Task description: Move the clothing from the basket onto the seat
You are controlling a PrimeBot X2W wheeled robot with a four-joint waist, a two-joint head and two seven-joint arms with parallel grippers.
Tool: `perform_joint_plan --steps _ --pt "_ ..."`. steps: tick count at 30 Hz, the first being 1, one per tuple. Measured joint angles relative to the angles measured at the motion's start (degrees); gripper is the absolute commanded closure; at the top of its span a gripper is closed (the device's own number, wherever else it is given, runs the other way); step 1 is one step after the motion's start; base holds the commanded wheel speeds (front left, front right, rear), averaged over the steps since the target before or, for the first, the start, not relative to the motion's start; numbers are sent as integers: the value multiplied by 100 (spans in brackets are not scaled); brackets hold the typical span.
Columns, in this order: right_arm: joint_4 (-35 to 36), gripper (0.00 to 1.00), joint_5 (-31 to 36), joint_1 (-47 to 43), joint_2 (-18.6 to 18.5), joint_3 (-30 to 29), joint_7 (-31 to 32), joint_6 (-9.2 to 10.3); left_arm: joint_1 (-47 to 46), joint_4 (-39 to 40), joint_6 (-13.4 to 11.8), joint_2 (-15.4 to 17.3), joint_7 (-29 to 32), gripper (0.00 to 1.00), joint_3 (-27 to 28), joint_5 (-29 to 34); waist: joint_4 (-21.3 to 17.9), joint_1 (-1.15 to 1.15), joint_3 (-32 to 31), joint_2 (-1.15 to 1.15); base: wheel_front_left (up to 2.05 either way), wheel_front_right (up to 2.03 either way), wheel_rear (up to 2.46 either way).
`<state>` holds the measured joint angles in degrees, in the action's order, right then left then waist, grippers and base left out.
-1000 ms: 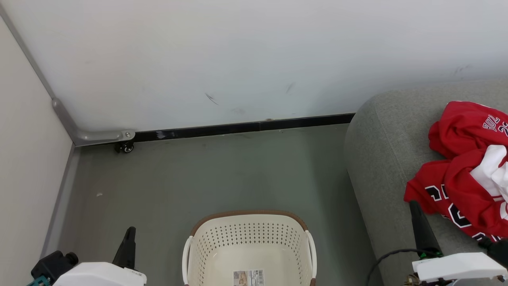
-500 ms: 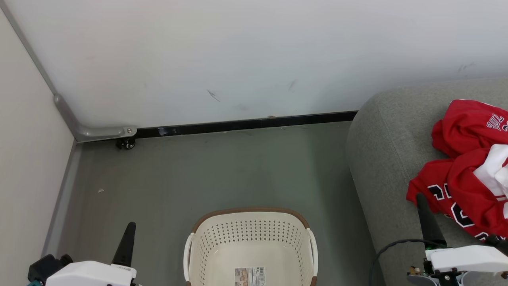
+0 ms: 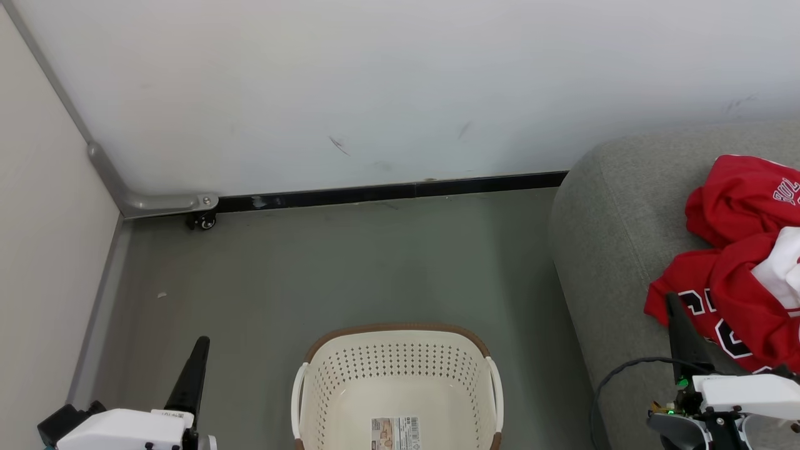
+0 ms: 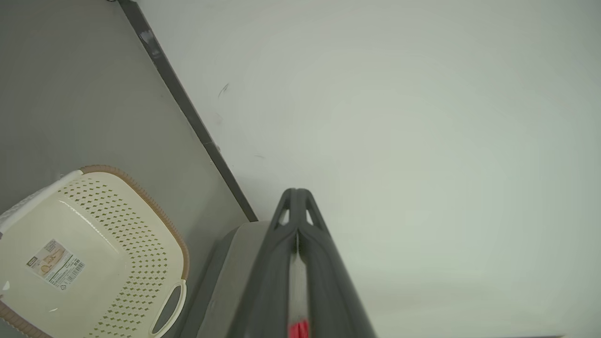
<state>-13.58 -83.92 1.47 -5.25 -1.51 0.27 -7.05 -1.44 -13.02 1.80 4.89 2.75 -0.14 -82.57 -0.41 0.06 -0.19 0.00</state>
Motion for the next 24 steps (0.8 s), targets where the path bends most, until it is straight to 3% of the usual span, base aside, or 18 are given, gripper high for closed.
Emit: perform_joint_plan --steps 14,24 --pt "-104 100 -1161 129 -45 -57 141 0 -107 -104 433 -191 261 100 364 -964 39 -2 38 0 0 0 0" --pt "-121 100 -1244 129 -48 -80 142 0 -111 -151 435 -205 261 100 382 -1011 40 -3 38 0 0 0 0"
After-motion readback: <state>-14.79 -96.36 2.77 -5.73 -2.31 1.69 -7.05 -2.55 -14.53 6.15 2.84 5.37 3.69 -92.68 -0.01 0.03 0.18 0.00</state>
